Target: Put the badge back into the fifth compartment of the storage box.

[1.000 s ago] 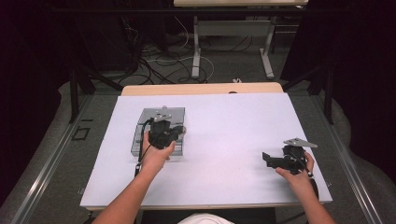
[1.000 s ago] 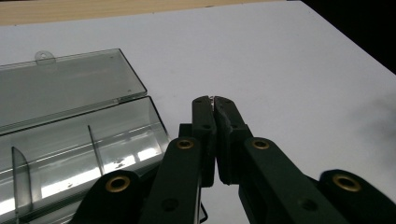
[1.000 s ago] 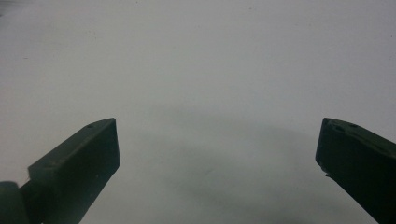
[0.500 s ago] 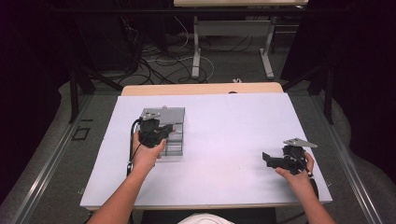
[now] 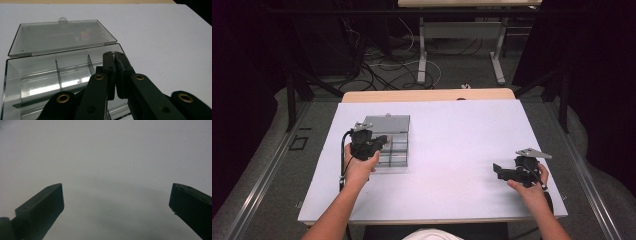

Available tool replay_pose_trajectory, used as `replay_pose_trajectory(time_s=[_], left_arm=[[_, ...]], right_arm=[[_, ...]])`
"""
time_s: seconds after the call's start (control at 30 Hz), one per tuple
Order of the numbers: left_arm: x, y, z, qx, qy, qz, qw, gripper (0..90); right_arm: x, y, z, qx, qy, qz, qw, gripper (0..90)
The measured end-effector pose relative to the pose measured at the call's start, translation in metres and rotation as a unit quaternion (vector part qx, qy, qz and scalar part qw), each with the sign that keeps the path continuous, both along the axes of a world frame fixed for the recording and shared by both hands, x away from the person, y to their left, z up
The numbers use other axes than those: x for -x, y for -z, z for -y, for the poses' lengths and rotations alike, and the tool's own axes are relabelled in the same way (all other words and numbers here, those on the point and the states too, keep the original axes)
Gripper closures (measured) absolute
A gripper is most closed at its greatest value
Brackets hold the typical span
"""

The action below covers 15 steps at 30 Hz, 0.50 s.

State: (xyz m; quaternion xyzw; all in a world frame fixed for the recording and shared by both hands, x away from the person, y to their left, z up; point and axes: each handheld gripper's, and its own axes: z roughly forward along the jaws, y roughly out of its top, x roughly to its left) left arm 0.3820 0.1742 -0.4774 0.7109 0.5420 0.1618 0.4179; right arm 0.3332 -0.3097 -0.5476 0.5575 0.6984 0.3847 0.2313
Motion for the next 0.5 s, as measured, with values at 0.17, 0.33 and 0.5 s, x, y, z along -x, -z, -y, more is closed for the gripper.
replay_pose_trajectory(time_s=[0.17, 0.33, 0.5], left_arm=[[0.002, 0.001, -0.007, 0.004, -0.008, -0.001, 1.0, 88.3], [0.004, 0.003, -0.01, 0.006, -0.012, -0.001, 0.9999, 88.3], [0.006, 0.007, -0.015, 0.003, -0.015, -0.004, 0.9999, 88.3]], right_arm=[[0.0, 0.0, 0.001, 0.001, 0.001, -0.001, 1.0, 0.0], [0.0, 0.0, 0.0, -0.002, 0.002, -0.002, 1.0, 0.0], [0.001, 0.0, 0.0, -0.001, 0.003, 0.0, 1.0, 0.0]])
